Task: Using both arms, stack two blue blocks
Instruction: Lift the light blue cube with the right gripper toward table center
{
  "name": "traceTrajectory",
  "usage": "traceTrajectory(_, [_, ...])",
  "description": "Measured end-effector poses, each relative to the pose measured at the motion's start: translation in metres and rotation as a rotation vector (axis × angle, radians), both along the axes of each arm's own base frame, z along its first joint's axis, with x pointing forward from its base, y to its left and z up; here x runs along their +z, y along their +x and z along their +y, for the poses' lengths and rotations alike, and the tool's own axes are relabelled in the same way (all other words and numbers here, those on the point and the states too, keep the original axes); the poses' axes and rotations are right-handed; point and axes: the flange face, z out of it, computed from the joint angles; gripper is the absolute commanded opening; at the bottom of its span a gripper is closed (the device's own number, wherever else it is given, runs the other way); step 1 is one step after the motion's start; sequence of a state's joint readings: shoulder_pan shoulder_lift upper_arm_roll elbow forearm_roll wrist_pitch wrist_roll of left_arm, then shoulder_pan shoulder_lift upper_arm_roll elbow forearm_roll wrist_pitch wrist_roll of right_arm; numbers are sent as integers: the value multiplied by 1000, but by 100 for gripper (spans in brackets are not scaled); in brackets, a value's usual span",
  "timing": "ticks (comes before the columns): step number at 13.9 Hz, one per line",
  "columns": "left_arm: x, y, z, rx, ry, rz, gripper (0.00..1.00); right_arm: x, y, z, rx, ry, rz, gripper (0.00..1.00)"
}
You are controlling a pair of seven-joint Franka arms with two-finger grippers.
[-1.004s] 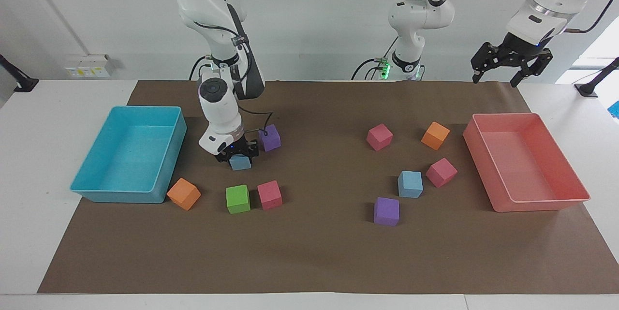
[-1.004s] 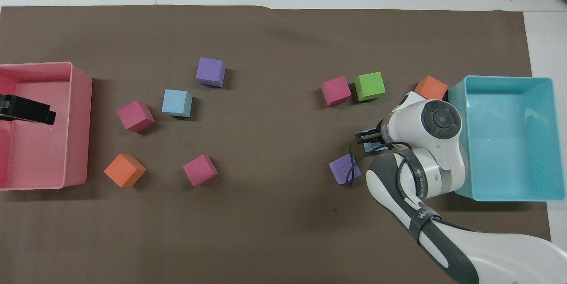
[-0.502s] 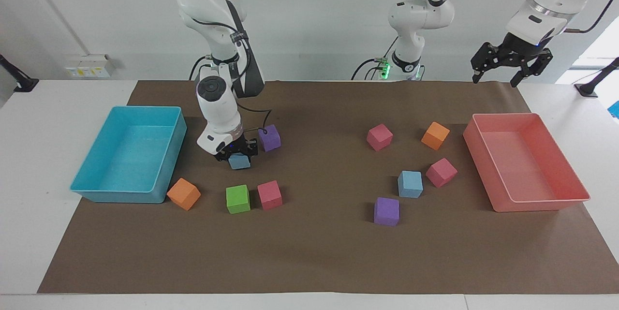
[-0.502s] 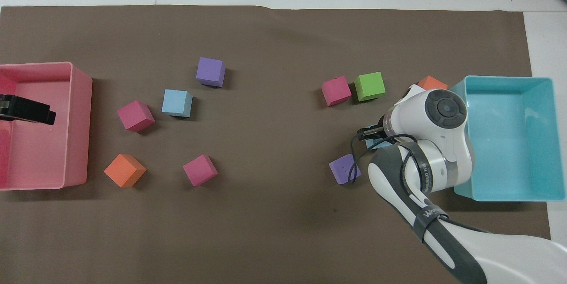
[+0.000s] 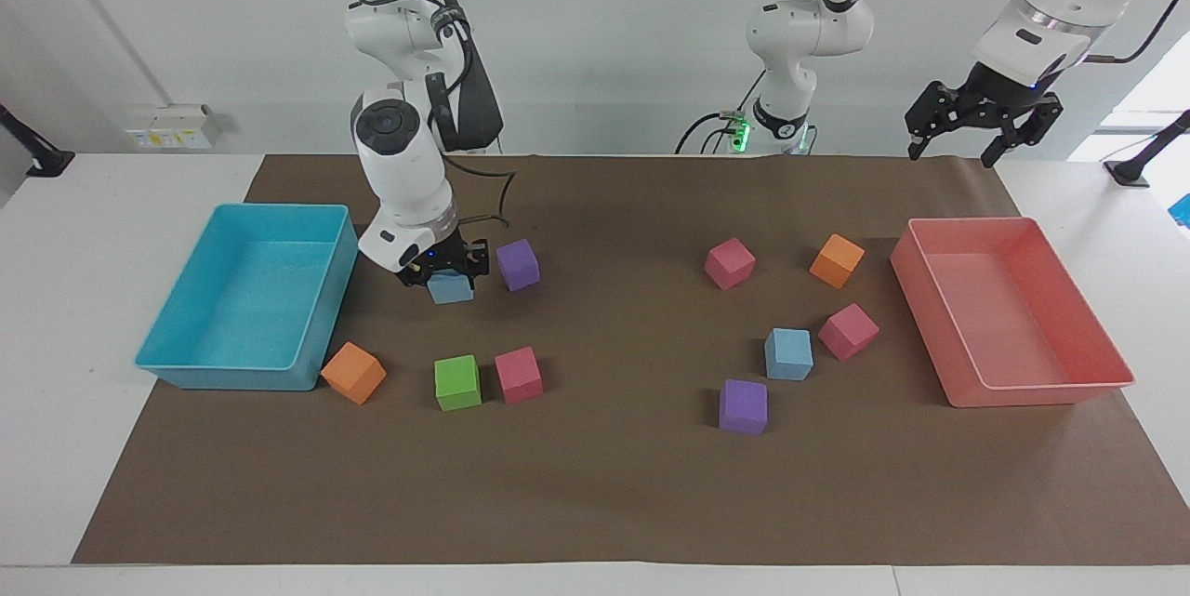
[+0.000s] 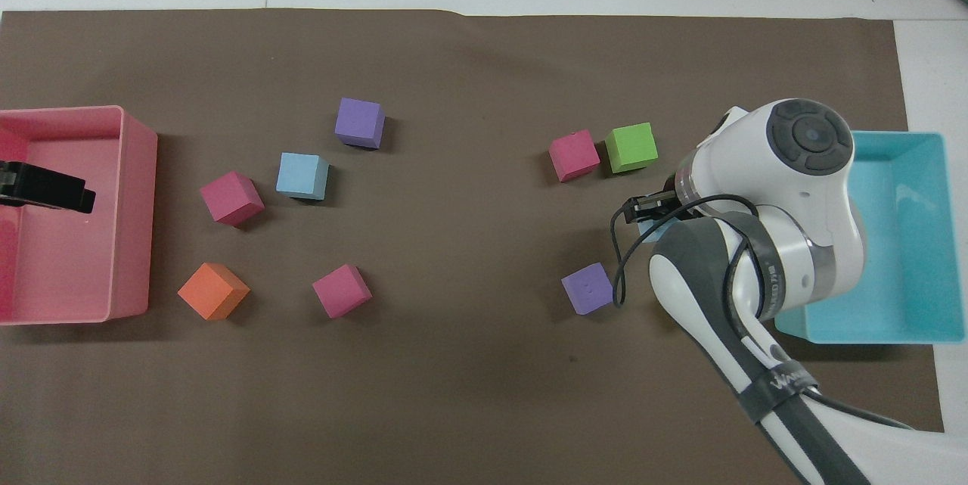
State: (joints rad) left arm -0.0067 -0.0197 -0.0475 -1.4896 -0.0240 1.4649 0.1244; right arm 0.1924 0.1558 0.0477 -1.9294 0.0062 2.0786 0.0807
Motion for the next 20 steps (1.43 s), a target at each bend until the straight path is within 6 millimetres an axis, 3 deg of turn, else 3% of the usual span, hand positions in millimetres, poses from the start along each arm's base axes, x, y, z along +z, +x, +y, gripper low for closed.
traceTrajectory(3, [0, 0, 0, 0, 0, 0, 100, 11, -1, 37, -44, 9, -25, 0])
traceTrajectory(6, [0, 0, 0, 0, 0, 0, 100, 12, -1, 102, -88, 22, -38, 0])
traceTrajectory(12, [-1, 0, 0, 0, 0, 5, 100, -34, 2, 216, -153, 26, -15, 0])
traceTrajectory(15, [-1, -1, 0, 0, 0, 7, 100, -59, -1, 243, -151, 24, -15, 0])
traceTrajectory(20, [-1, -1, 0, 0, 0, 7, 100, -82, 2, 259, -128, 35, -88, 0])
